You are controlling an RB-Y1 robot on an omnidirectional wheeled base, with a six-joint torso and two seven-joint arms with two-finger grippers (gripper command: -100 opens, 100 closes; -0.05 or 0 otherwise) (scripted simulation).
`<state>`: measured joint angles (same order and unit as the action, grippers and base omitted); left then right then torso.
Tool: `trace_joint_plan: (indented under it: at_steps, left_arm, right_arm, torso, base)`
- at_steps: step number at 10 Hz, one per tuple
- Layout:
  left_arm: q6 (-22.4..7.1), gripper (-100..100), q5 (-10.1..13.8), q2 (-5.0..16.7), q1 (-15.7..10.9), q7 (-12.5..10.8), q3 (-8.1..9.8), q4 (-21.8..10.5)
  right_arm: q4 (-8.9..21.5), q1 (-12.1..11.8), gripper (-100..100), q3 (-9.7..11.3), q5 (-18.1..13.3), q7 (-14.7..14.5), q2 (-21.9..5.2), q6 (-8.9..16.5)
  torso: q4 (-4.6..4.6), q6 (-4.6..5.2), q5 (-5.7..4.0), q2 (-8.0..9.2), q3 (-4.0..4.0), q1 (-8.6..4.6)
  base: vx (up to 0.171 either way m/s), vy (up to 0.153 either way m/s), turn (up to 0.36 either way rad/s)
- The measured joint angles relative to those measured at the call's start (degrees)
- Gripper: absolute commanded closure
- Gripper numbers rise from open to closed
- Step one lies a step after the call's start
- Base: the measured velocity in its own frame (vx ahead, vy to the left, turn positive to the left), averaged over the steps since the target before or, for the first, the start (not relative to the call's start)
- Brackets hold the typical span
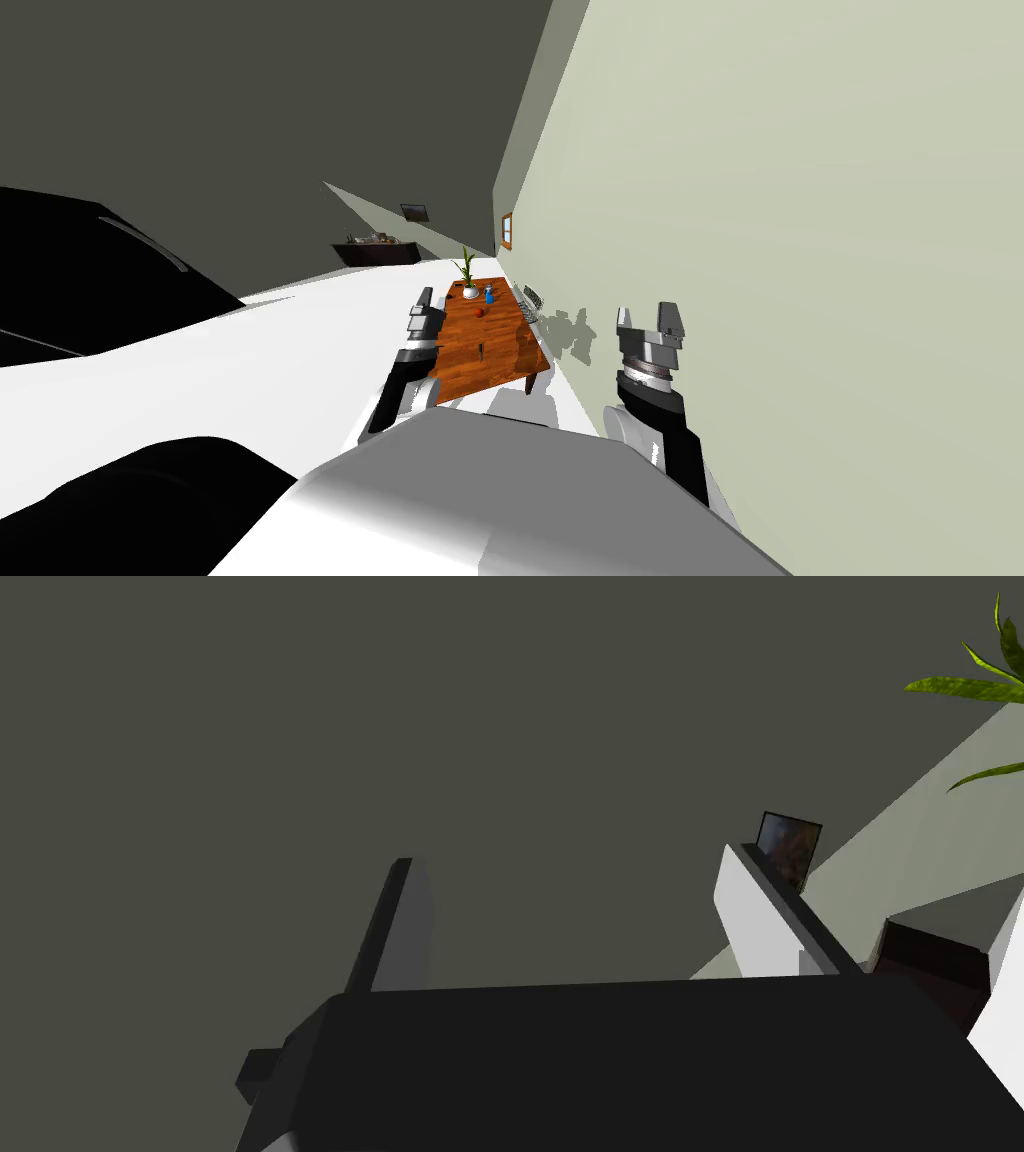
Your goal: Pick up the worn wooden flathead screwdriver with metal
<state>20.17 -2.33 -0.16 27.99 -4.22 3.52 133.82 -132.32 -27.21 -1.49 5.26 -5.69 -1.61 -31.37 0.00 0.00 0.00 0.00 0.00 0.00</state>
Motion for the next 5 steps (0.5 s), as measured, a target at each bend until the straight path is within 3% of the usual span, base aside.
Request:
trace_joint_plan:
  at_steps: [5]
  left_arm:
    - [-5.79,-100,1.82,4.37,-0.89,1.98,1.07,-6.08]
  right_arm:
    - [0.00,0.01,0,0.00,0.00,0.00,0.00,0.00]
  torso:
    - [0.02,0.02,0.02,0.10,0.06,0.09]
  base:
    - [-0.024,0.017,-0.154]
